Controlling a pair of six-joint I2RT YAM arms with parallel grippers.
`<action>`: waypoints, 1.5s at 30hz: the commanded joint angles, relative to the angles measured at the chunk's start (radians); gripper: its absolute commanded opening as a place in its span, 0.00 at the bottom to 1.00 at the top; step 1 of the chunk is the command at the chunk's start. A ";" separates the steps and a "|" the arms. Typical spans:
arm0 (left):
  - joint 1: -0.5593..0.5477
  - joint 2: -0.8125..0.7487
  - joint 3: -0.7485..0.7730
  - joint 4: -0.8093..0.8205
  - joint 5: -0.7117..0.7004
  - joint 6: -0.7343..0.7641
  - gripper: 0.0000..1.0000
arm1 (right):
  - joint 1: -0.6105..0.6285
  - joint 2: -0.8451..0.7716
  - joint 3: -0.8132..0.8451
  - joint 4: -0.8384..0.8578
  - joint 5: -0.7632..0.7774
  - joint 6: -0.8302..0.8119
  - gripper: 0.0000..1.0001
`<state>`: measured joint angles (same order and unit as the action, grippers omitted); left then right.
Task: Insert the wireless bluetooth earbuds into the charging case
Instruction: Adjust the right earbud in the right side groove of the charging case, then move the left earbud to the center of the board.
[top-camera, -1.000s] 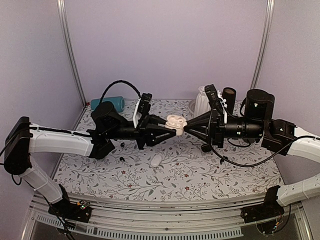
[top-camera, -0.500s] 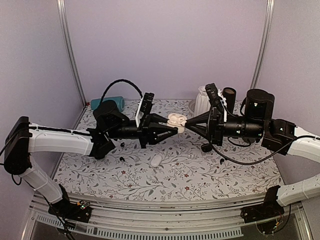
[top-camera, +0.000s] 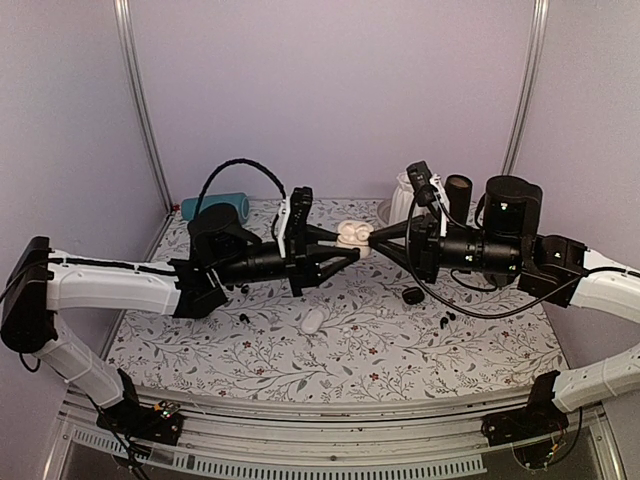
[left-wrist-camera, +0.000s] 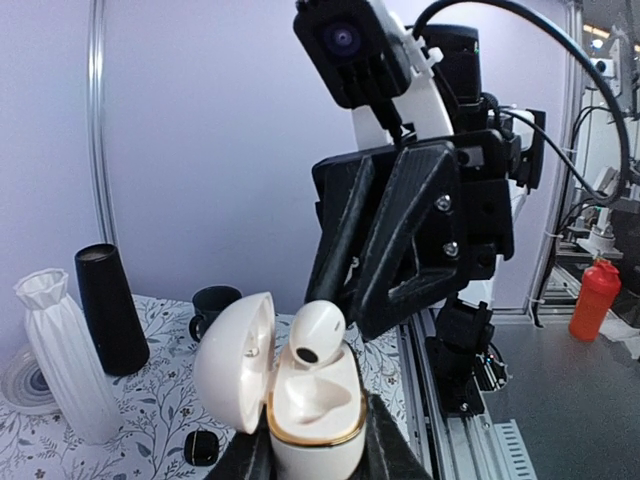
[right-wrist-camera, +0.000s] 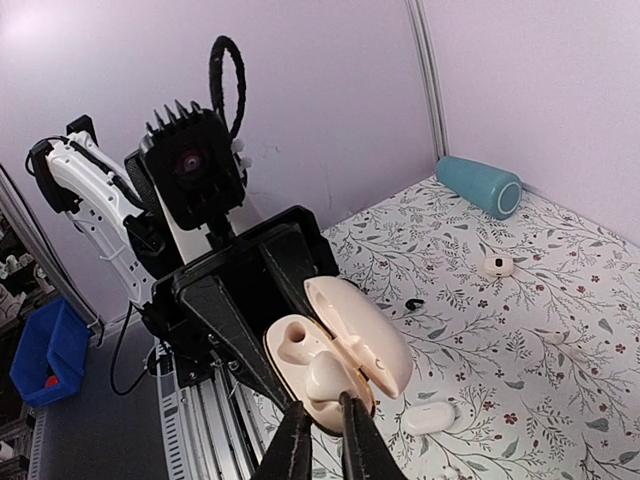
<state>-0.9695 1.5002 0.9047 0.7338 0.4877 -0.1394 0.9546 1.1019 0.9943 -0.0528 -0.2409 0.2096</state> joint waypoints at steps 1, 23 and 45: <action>-0.040 -0.045 -0.016 0.015 -0.089 0.067 0.00 | 0.002 0.014 0.026 -0.013 0.055 0.034 0.13; -0.038 -0.094 -0.094 0.047 -0.259 0.054 0.00 | 0.002 -0.090 -0.035 -0.202 0.503 0.225 0.49; 0.025 -0.125 -0.140 0.074 -0.220 -0.039 0.00 | -0.009 -0.163 -0.496 -0.418 0.522 1.148 0.51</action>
<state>-0.9577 1.3949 0.7677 0.7734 0.2470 -0.1547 0.9543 0.9585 0.5465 -0.4568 0.3088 1.1461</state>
